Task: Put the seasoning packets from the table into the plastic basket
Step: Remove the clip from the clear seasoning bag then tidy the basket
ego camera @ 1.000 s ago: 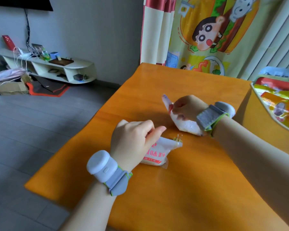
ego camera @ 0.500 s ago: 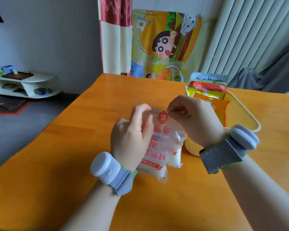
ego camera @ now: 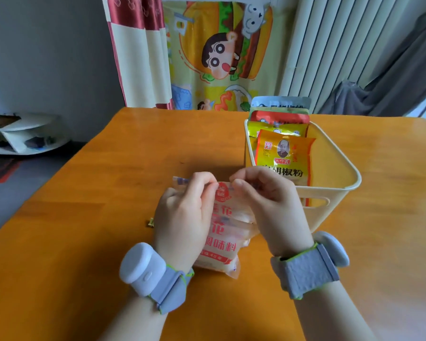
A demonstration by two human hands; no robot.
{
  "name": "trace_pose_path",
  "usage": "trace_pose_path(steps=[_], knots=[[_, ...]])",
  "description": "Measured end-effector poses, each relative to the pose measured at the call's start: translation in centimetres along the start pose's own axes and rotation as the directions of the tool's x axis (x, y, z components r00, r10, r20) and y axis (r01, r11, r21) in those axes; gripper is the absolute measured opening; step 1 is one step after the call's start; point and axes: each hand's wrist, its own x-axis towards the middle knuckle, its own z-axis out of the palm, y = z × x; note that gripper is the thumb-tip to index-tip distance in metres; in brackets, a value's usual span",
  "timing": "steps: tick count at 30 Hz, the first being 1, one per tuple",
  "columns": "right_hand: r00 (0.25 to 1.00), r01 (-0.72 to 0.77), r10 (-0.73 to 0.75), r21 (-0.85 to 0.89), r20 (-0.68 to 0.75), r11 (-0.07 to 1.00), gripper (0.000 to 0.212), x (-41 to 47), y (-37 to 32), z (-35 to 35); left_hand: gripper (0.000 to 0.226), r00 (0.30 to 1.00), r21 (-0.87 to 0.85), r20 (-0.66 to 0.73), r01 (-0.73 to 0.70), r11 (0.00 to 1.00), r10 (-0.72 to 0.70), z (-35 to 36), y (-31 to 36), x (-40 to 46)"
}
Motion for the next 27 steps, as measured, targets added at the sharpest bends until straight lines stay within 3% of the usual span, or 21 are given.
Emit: trace_pose_path(steps=[5,7,12,17,24,27], knots=[[0.999,0.049,-0.049,0.003,0.01,0.999,0.019,-0.2,-0.3,0.7,0.029,1.0,0.061,-0.008,0.011,0.998,-0.01,-1.7,-1.0,-0.6],[1.0,-0.004,0.002,0.07,0.028,0.998,0.019,-0.3,-0.2,0.7,0.029,1.0,0.067,-0.012,0.007,0.998,-0.006,-2.3,-1.5,-0.9],[0.992,-0.123,0.111,0.216,0.064,0.969,0.022,-0.3,-0.4,0.6,0.028,0.998,-0.036,-0.035,0.059,0.998,-0.061,-2.4,-2.3,-0.9],[0.981,-0.193,0.177,0.351,0.076,0.916,0.017,0.1,-0.3,0.3,0.026,0.987,-0.207,0.116,0.13,0.97,-0.108,-2.5,-3.2,-0.6],[0.971,-0.237,0.233,0.382,0.058,0.893,0.021,0.2,-0.3,1.1,0.03,0.968,-0.402,0.196,0.225,0.888,-0.156,-2.5,-2.5,-0.8],[0.981,-0.196,0.187,0.246,0.058,0.949,0.025,0.2,-0.6,1.2,0.023,0.969,-0.448,0.172,0.238,0.862,-0.178,-2.4,-2.5,-0.8]])
